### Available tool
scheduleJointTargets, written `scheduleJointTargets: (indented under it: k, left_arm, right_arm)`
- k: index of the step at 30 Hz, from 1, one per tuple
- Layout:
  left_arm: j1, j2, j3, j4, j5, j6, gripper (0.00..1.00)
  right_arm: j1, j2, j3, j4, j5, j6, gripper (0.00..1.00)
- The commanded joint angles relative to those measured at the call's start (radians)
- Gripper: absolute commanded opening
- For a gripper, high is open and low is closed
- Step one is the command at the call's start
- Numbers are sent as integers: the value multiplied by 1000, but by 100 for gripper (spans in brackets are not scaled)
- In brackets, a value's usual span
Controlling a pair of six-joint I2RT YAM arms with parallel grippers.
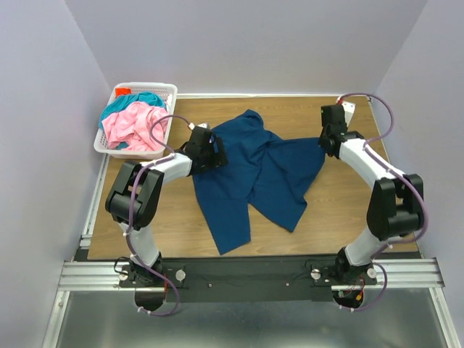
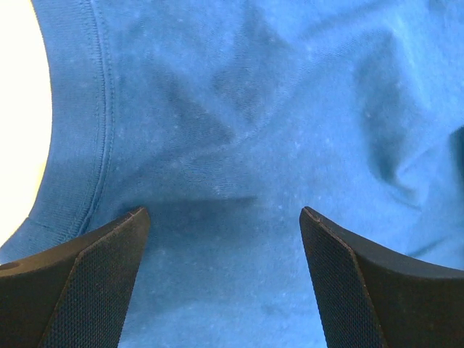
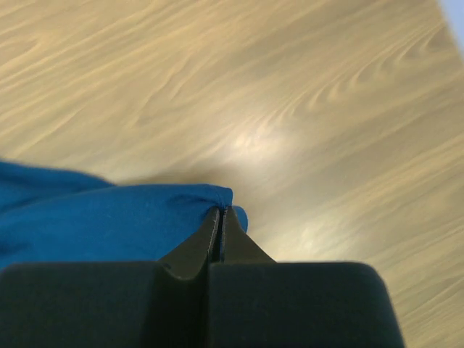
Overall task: Fold and stack the t-shirts
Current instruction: Flatten the tshirt out
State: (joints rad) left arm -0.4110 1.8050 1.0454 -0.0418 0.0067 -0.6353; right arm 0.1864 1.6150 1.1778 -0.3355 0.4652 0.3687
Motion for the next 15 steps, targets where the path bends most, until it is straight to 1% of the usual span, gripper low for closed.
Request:
scheduleJointTargets:
  k: [1,2,4,5,8,9,11,12,15]
  left_arm:
    - [12,69,62,-84,-28,46,93]
    - [15,92,79,-96,-28,55,93]
    - [29,112,120,-105,-28,62,93]
    - [34,131,136,-116,-27,68,93]
    - [51,166,192,-128,-21,75,93]
    - [54,175,206,-132,-19,85,93]
    - [55,203,251,-139,-17,94,93]
    - [55,212,266,-142,-11,104,93]
    - [55,249,326,-150,-11,123,93]
  right_arm:
    - [-44,114,114,18,90,-142,1]
    - [-54,167,170,21,98,-155,1]
    - [-88,224,227,21,102,-178,1]
    - [-112,280,290,21,98,-194,1]
    - [-145,364,387,21,87,-215,1]
    - [-157,414,452,23,86,-230,1]
    - [-163,472,515,20,73,-263,1]
    - [-168,527,579,21,73,-272,1]
    - [-176,604,673,21,52,-303,1]
